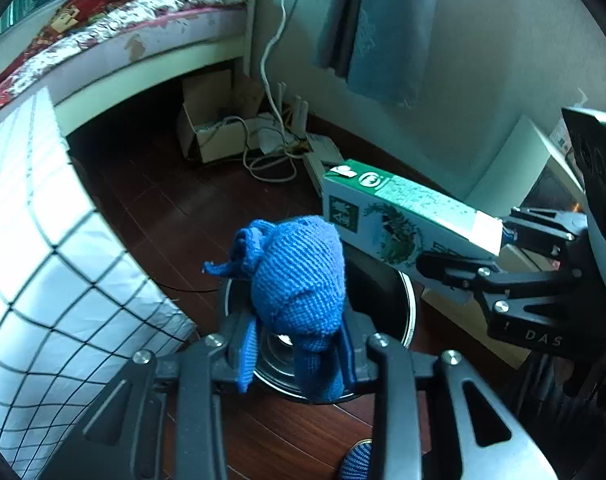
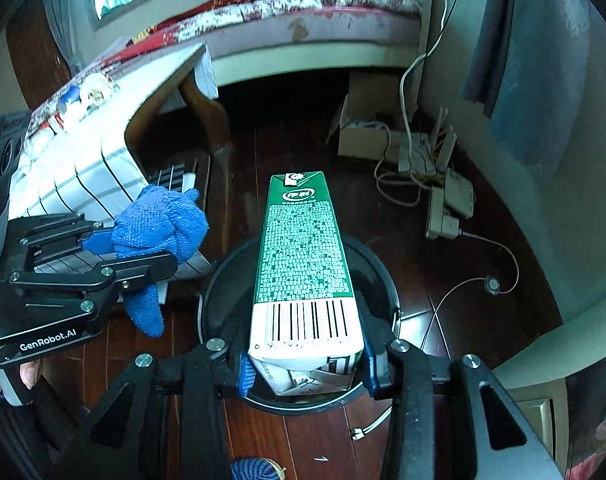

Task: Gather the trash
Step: 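Carry the blue sock and green carton in both tools over the bin, then open both tools to drop the sock and carton into the bin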

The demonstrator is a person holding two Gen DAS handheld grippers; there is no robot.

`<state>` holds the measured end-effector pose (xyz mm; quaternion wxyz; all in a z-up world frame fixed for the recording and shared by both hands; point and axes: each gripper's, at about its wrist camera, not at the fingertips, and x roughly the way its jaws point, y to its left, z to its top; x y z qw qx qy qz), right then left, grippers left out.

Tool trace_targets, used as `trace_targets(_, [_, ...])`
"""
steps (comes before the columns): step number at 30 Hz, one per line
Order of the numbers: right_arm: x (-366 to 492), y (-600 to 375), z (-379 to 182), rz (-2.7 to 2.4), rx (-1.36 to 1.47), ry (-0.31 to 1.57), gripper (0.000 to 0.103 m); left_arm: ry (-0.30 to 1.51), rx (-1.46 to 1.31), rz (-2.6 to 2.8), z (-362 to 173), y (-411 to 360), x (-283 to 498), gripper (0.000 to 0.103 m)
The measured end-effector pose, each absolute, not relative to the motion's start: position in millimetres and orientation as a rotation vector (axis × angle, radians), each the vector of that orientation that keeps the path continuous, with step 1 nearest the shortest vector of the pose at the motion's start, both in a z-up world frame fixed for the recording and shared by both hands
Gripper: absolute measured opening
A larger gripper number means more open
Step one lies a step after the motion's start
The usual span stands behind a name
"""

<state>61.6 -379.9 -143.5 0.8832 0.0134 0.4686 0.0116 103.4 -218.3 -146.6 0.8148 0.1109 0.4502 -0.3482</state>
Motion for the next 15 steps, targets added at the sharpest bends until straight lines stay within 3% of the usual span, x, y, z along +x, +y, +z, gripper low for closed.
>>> trace_targets(7, [75,-388,-166,0.058,0.028,1.036,0.042,1.018,0.237,-0.758,-170,-227,117,0.037])
trace_targets(8, [76,-388,-169,0.064,0.029,1.047,0.043,1.022,0.233,-0.759,-172,-228,122,0.041])
trace_targets(9, [79,-390,-174,0.060,0.027,1.057,0.044,1.021,0.218,-0.759,-174,-229,123,0.054])
trace_targets(10, [82,-395,-183,0.015,0.015,1.087,0.054,1.029,0.210,-0.742,-178,-228,126,0.065])
trace_targets(11, [83,-399,-190,-0.026,0.000,1.113,0.080,1.034,0.205,-0.725,-180,-226,129,0.081])
trace_targets(13, [81,-405,-196,-0.075,-0.011,1.125,0.096,1.038,0.203,-0.659,-182,-218,132,0.084])
trace_targets(15, [79,-411,-199,-0.113,0.009,1.139,0.100,1.029,0.209,-0.604,-185,-211,131,0.096])
